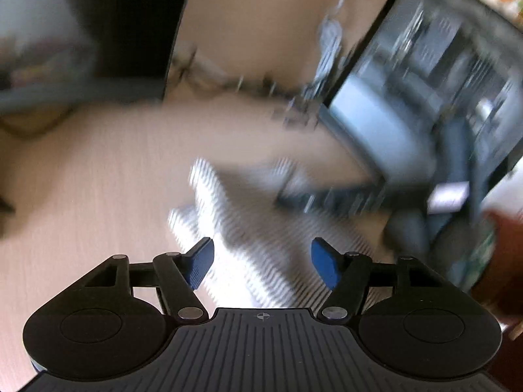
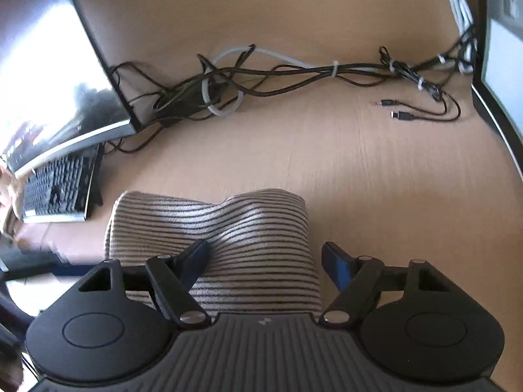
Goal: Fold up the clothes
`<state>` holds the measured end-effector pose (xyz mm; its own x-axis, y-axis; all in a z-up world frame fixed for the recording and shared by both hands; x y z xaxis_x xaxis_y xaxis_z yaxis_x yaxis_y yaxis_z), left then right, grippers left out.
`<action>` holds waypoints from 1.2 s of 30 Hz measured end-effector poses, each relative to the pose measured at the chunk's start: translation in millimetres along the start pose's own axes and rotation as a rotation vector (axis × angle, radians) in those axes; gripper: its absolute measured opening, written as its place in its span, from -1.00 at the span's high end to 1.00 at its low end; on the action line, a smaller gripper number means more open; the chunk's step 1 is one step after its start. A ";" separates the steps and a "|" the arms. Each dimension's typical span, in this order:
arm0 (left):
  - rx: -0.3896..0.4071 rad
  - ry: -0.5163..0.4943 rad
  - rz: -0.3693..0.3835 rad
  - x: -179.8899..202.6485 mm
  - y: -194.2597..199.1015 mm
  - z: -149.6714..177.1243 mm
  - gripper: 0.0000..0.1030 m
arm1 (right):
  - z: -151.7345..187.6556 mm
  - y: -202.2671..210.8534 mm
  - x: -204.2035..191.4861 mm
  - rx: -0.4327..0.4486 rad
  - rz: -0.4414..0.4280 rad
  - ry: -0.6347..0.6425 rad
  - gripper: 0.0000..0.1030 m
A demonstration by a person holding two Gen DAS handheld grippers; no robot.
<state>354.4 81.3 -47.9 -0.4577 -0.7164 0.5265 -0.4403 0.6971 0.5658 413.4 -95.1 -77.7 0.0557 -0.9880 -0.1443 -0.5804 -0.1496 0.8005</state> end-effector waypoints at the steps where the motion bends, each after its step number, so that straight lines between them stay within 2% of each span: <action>1: 0.024 0.007 0.010 -1.6 -1.7 -5.4 -0.38 | 0.8 0.7 -0.3 0.001 0.005 0.007 -0.51; 6: 0.139 0.042 0.061 -9.7 -10.2 -32.2 -0.41 | 2.5 4.4 -3.1 0.018 0.023 0.052 -0.53; 8: 0.097 0.076 0.042 -21.5 -22.3 -26.5 -0.39 | -1.5 12.7 3.4 0.030 0.010 0.049 -0.53; 12: 0.027 0.071 0.005 -35.2 -35.4 -13.1 -0.33 | -13.5 13.8 32.8 0.014 -0.037 -0.087 -0.50; 15: 0.018 0.069 0.008 -35.9 -33.7 -11.1 -0.33 | -20.2 -3.2 44.6 -0.015 -0.084 -0.167 -0.50; 19: 0.012 0.079 0.009 -41.3 -31.1 -9.7 -0.33 | -26.1 -32.9 36.3 -0.058 -0.143 -0.195 -0.50; 20: 0.011 0.079 0.008 -42.1 -30.6 -9.7 -0.33 | -26.9 -38.2 32.2 -0.068 -0.154 -0.198 -0.45; 21: 0.010 0.079 0.008 -42.8 -30.0 -9.7 -0.33 | -28.1 -38.8 27.6 -0.067 -0.159 -0.195 -0.22; 26: 0.023 0.094 0.024 -49.4 -28.6 -8.7 -0.37 | -33.1 0.4 6.6 0.048 -0.192 -0.109 -0.07; 27: 0.027 0.097 0.029 -50.9 -28.2 -8.3 -0.37 | -32.5 5.5 5.2 0.055 -0.181 -0.086 -0.06; 30: 0.030 0.060 0.023 -47.6 -32.1 -8.3 -0.33 | -25.4 -5.5 6.5 0.006 -0.063 -0.032 -0.06; 32: 0.029 0.050 0.004 -42.7 -31.3 -9.8 -0.33 | -18.8 -17.8 13.9 -0.036 -0.039 -0.070 -0.07; 34: 0.028 0.040 -0.017 -37.9 -30.4 -11.4 -0.34 | -17.0 -14.8 17.5 -0.040 -0.039 -0.104 -0.07; 35: 0.028 0.051 -0.042 -35.3 -25.9 -11.9 -0.42 | -16.4 -9.3 16.6 -0.028 -0.036 -0.103 -0.07; 36: 0.021 0.061 -0.086 -32.0 -20.6 -11.7 -0.65 | -14.8 -2.5 14.5 -0.010 -0.025 -0.083 -0.07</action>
<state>387.2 89.6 -69.0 -0.3703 -0.7733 0.5147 -0.4918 0.6332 0.5976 427.7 -109.6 -73.2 0.0029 -0.9773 -0.2117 -0.5711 -0.1754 0.8019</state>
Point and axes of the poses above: each gripper's, at about its wrist camera, not at the fingertips, and y roughly against the way its jaws point, x to its right, z to its underside, the point moved 2 cm from there along -y, roughly the way its jaws point, and after that the axes turned 12 degrees about z, right-handed, at the moved point
